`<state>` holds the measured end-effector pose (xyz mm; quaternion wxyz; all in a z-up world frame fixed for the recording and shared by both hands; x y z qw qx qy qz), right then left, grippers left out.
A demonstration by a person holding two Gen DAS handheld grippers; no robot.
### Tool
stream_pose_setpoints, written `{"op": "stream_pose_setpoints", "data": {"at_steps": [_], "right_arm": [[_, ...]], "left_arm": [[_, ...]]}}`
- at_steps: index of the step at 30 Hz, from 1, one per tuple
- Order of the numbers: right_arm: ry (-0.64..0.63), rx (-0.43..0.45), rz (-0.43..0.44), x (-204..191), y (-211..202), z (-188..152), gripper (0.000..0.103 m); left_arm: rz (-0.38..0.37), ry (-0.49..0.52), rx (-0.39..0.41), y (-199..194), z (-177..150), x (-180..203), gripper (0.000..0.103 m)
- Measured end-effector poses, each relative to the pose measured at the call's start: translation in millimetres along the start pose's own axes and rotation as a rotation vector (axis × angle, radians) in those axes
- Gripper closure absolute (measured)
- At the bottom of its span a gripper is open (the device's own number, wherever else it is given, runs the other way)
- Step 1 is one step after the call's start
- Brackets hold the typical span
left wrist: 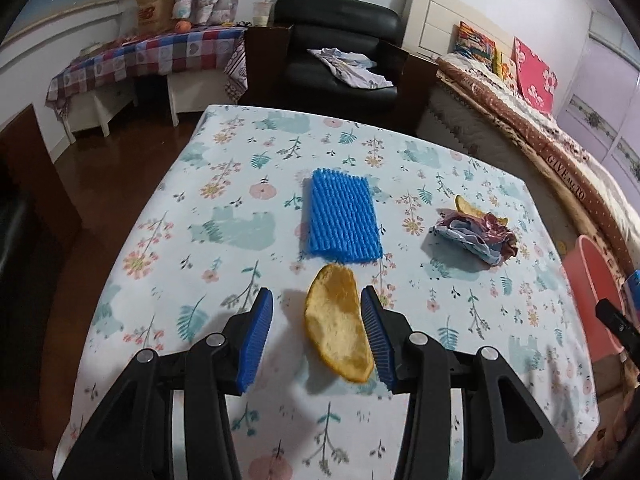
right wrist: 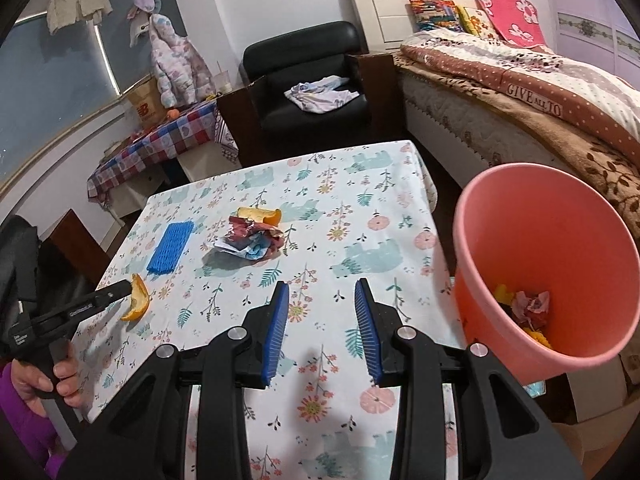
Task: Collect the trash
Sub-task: 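Move both tools back to the table toward the yellow chip pieces, then grasp a yellow chip piece with the left tool while the right tool grasps another chip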
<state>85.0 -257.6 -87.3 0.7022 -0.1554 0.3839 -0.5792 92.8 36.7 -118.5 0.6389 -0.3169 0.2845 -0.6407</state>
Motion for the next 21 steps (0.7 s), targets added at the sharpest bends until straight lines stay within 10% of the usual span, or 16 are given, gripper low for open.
{"op": "stream_pose_setpoints", "data": {"at_steps": [12,21], "right_arm": [[0.020,-0.051,0.089,-25.9,35.7,18.8,0.068],[0.034,-0.074,0.132,-46.2,69.6,44.3,0.068]], "left_arm": [[-0.064,-0.018,-0.047,21.6,-3.2,3.0,0.098],[-0.094,-0.021,-0.011,10.9,5.9,3.5,0.100]]}}
Point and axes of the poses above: each gripper's, at about its wrist camera, not at the fingertips, and y roughly the way its jaws point, x to its right, z to its top, the point moved 7 cm from there along y, roughly the way its jaws point, and after that the axes turned 10 degrees about y, right-handed, at the moved point
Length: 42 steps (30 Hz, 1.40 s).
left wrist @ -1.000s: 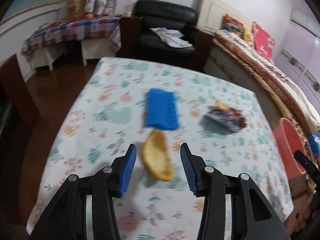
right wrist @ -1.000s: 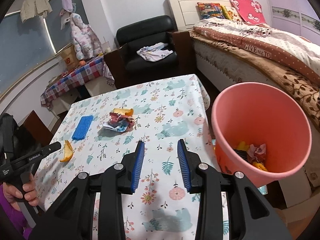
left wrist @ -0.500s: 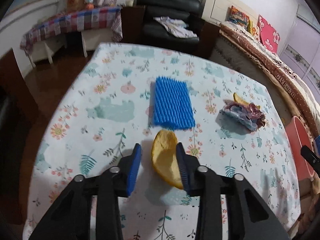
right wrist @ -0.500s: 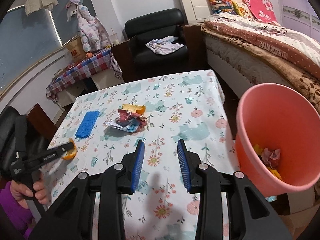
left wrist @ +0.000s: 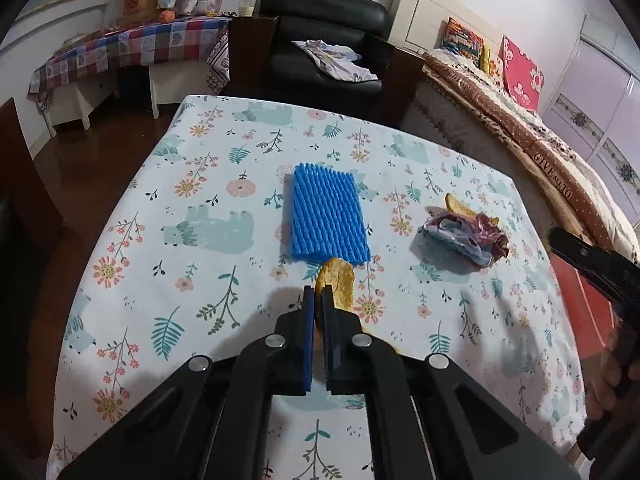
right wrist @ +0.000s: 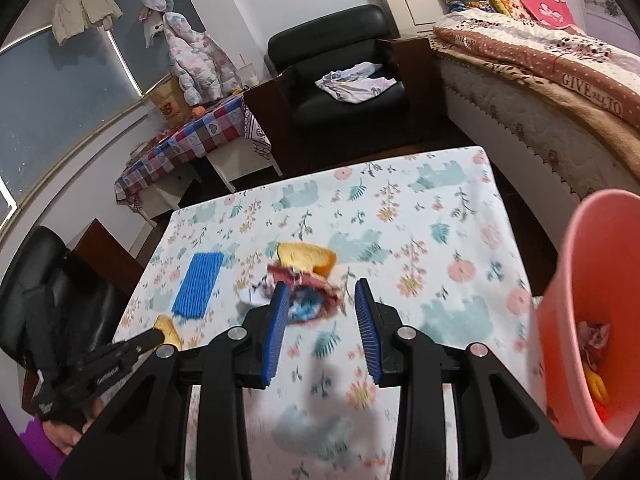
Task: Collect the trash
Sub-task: 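Grasp a yellow chip piece with the left tool while the right tool grasps another chip, then carry both yellow chip pieces over the pink bucket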
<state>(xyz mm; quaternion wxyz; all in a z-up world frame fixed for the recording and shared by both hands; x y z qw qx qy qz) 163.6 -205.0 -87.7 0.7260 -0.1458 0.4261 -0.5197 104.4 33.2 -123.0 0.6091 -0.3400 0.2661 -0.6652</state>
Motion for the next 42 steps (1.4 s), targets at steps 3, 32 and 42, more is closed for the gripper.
{"op": "stream_pose_setpoints", "data": {"at_steps": [3,32,42], "right_arm": [[0.010,-0.015,-0.005,-2.3,16.0,9.6,0.068],[0.059,-0.039,-0.045,-0.2,34.0,10.7,0.095],[0.103,0.030,0.004,4.7,-25.1,9.2,0.095]], "left_arm": [[-0.009,-0.005,0.004,-1.0,1.4,-1.7,0.100],[-0.030,-0.028,0.055,-22.5,5.3,-4.8,0.100],[-0.047,0.006,0.097,-40.2,18.4,19.8,0.100]]}}
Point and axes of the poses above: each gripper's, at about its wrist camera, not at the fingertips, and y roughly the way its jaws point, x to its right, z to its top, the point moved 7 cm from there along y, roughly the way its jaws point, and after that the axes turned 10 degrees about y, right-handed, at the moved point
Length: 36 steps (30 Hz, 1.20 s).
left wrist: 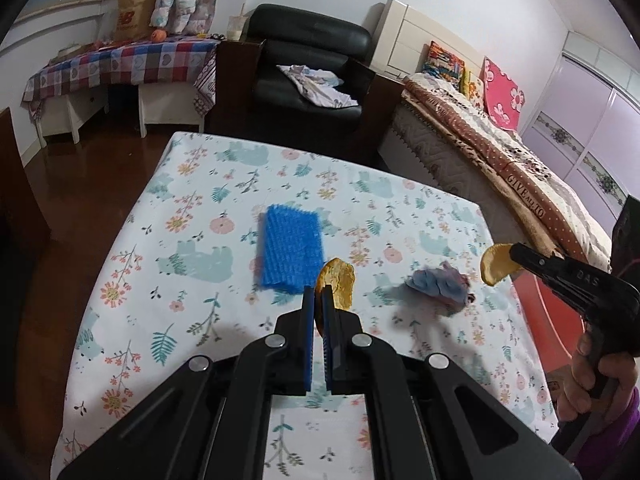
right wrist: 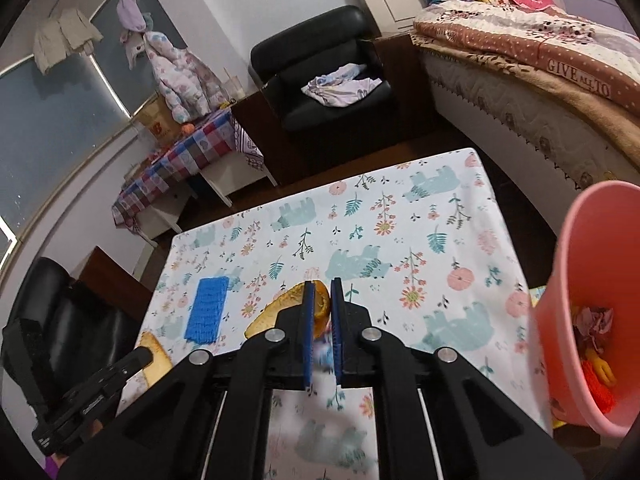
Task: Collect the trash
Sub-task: 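Carry both yellow chip pieces over the pink bucket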
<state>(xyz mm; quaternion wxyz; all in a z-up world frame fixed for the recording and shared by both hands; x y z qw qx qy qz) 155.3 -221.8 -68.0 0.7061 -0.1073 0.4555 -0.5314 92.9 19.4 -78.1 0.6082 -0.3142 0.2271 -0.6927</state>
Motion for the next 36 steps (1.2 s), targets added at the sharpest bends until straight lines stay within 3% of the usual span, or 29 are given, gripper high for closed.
{"op": "stream_pose_setpoints", "data": {"at_steps": [36], "right_arm": [[0.033,0.205,-0.184,95.9,-118.6,-8.8,0.095]], "left_arm": [[-0.147,0.245,0.007,24.8,27.1,195.7,0.100]]}}
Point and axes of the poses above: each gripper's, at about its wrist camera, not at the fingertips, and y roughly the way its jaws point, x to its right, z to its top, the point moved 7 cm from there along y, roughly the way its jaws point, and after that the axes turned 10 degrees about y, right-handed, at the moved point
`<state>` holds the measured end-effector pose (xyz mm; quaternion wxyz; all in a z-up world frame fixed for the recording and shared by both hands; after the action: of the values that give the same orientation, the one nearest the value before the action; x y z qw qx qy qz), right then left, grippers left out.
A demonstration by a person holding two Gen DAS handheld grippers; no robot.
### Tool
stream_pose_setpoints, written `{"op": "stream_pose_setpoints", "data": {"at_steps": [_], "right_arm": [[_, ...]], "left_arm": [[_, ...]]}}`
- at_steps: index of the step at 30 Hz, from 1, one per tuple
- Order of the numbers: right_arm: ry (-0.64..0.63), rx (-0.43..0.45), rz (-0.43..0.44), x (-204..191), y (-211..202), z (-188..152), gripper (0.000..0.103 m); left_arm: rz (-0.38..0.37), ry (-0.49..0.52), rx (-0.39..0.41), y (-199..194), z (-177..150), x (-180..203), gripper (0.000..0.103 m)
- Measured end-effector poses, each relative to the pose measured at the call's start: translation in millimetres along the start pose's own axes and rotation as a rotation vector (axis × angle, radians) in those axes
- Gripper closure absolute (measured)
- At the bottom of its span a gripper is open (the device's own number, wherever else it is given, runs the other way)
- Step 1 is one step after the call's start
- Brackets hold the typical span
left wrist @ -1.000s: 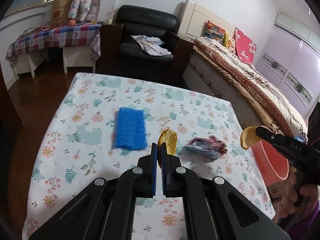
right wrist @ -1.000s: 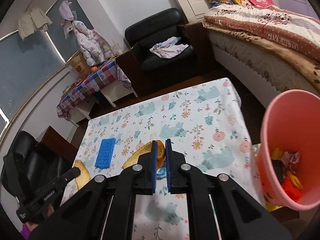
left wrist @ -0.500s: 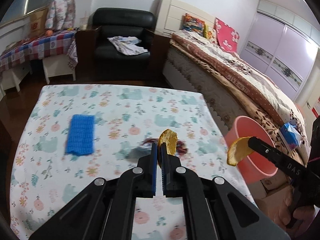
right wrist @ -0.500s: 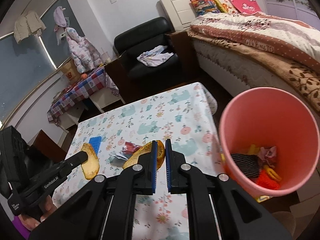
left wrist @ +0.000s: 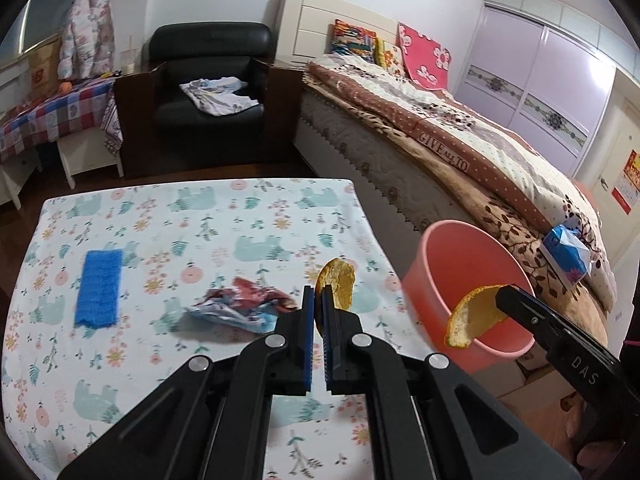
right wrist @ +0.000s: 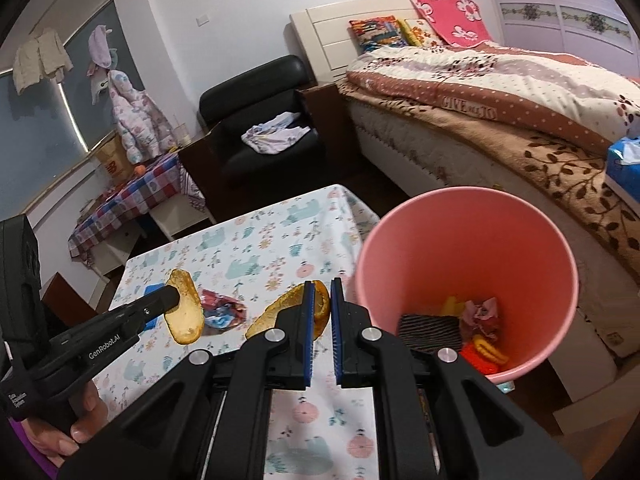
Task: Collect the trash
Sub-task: 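Carry both yellow chip pieces over the pink bucket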
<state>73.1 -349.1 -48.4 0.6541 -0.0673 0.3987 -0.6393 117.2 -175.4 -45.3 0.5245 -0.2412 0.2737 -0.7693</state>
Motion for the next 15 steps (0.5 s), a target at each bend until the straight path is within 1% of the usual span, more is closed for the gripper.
{"op": "stream_pose_setpoints", "data": {"at_steps": [6,15], "right_arm": [[0.034,0.027,-0.026,19.5,-5.2,6.3,0.095],[0.042,0.082,-0.109,49.0,-14.2,16.1,0.095]], "left_arm": [[-0.023,0.039,0.001,7.2,7.1,23.4,0.100],[-0.069,0.093,0.007,20.2,19.1,62.5,0.100]]}}
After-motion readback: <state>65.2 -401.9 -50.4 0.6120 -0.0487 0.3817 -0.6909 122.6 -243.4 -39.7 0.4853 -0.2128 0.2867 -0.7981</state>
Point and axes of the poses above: each gripper's, at about its wrist camera, not at the fingertips, and y roughly the way its jaws point, x to its right, z to its top, the point moved 7 cm from there along y, roughly the way its jaws point, and after that the axes turned 10 degrees about y, right-handed, at the moved point
